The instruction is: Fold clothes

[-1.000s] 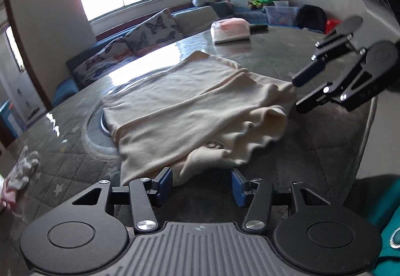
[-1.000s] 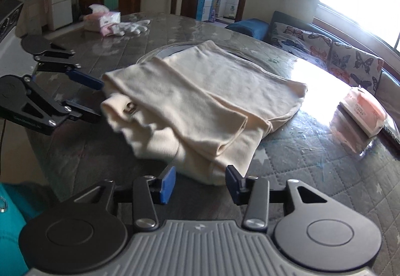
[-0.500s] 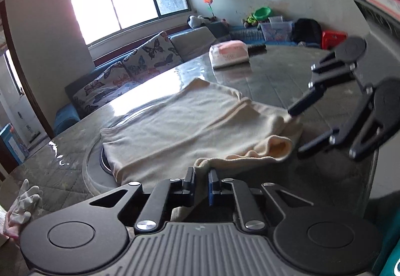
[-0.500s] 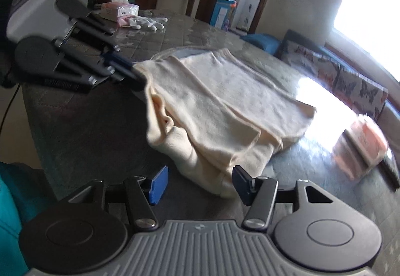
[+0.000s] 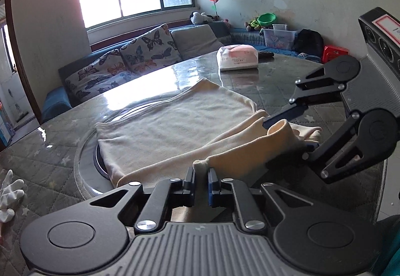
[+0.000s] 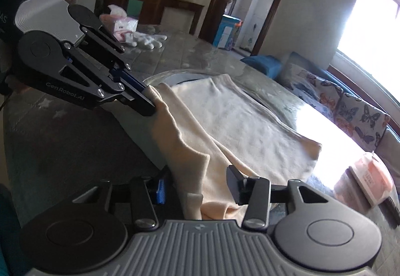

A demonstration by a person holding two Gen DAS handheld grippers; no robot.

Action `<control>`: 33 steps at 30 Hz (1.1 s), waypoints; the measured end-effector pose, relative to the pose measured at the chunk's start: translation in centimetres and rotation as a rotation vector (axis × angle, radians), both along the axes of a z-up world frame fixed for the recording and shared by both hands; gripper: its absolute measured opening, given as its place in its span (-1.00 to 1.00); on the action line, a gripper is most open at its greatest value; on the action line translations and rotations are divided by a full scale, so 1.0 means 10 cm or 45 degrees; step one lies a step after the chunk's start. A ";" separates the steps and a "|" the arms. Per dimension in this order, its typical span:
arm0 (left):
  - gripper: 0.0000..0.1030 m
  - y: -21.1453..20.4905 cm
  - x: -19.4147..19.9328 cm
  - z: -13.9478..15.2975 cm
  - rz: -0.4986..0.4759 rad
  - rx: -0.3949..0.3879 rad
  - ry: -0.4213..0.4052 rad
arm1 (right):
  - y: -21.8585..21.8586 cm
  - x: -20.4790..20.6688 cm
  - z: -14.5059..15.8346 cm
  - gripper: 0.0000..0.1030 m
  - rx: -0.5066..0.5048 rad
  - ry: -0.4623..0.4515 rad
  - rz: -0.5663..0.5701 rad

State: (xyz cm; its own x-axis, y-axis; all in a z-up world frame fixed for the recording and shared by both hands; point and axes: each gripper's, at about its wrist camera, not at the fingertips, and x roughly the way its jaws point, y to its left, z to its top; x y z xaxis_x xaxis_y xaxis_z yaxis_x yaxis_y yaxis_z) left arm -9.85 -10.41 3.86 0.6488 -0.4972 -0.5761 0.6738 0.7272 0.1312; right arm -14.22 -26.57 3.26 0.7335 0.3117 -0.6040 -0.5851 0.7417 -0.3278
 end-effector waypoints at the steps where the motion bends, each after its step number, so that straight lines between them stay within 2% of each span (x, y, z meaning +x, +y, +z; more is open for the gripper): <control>1: -0.79 0.01 -0.01 0.00 -0.001 -0.002 -0.002 | 0.01 -0.01 0.00 -0.08 -0.016 -0.010 0.014; 5: -0.79 0.02 -0.02 0.01 -0.014 -0.007 -0.005 | 0.08 -0.05 -0.02 0.06 -0.080 -0.020 0.093; 7: -0.79 0.02 -0.03 0.00 -0.016 -0.003 -0.003 | 0.10 -0.04 -0.05 -0.02 -0.092 0.005 0.113; 9: -0.73 0.02 -0.03 -0.01 -0.011 -0.001 0.000 | 0.09 0.00 -0.07 -0.15 -0.078 0.079 0.137; 10: -0.72 0.03 -0.05 -0.01 -0.013 0.000 0.001 | 0.08 0.01 -0.07 -0.39 -0.056 0.112 0.131; 11: -0.67 0.03 -0.07 -0.02 -0.017 0.005 -0.005 | 0.06 0.03 -0.07 -0.52 -0.028 0.141 0.118; 14: -0.42 0.04 -0.15 -0.06 -0.028 0.040 -0.039 | -0.03 0.10 -0.03 -0.71 0.078 0.218 0.051; 17: -0.20 0.05 -0.22 -0.13 -0.032 0.086 -0.070 | -0.13 0.21 0.03 -0.75 0.201 0.284 -0.023; 21: -0.13 0.08 -0.30 -0.21 -0.043 0.160 -0.107 | -0.25 0.32 0.11 -0.76 0.315 0.324 -0.068; 25: -0.12 0.13 -0.27 -0.30 -0.030 0.224 -0.126 | -0.30 0.35 0.15 -0.78 0.353 0.312 -0.081; 27: -0.34 0.18 -0.24 -0.30 -0.028 0.211 -0.116 | -0.31 0.31 0.16 -0.79 0.354 0.304 -0.082; 28: -0.65 0.19 -0.23 -0.29 -0.027 0.205 -0.106 | -0.31 0.29 0.16 -0.80 0.353 0.300 -0.082; 29: -0.77 0.21 -0.21 -0.28 -0.025 0.199 -0.096 | -0.31 0.27 0.17 -0.80 0.353 0.296 -0.083; 33: -0.88 0.30 -0.39 -0.13 -0.056 0.145 -0.073 | -0.29 0.16 0.21 -0.81 0.350 0.282 -0.056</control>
